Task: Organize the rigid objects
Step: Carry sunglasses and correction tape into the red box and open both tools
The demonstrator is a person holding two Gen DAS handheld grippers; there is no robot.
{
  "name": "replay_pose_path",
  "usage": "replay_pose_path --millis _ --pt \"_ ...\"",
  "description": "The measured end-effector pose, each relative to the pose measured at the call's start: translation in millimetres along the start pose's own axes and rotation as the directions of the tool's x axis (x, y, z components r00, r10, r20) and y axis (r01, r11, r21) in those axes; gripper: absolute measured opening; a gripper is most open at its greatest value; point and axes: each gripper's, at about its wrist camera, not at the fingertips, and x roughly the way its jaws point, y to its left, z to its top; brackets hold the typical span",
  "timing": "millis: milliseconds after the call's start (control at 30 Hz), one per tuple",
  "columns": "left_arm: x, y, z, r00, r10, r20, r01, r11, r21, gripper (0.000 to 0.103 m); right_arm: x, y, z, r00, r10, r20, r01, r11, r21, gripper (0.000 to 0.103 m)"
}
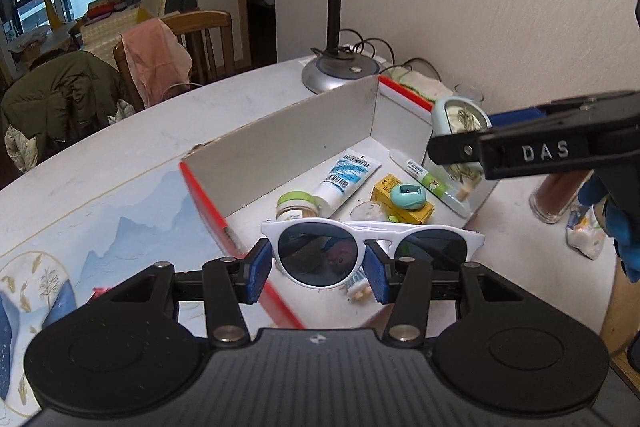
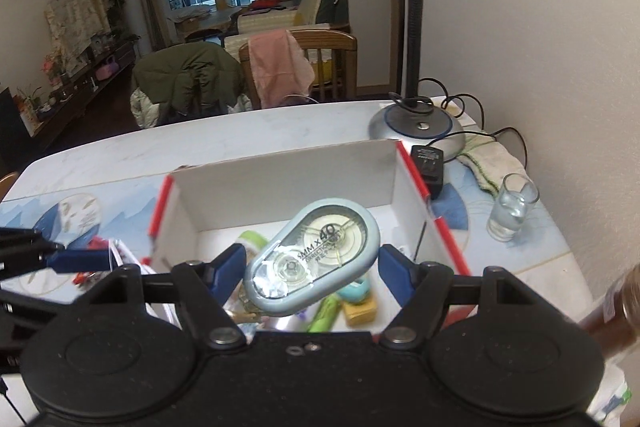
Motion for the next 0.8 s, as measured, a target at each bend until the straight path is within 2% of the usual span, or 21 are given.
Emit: replay_pose_path --millis 300,733,800 --pt "48.9 -12.7 25.2 0.996 0.039 -0.078 -0.039 0.999 -0.006 0.049 45.3 -12.7 17.7 0.999 0.011 -0.040 -0.012 1.000 -0.021 0.072" --pt "104.9 -16.7 35.5 0.982 0.052 -0.182 -0.052 0.999 0.005 0.049 124.6 -13.5 25.8 0.978 0.035 -0.204 -0.047 0.997 -0.053 0.072" --pt "110.8 -16.4 36.0 0.980 0.045 -0.196 -0.046 0.999 -0.001 0.049 131.8 -12.2 25.8 0.974 0.035 -0.225 -0.050 0.997 -0.060 0.068"
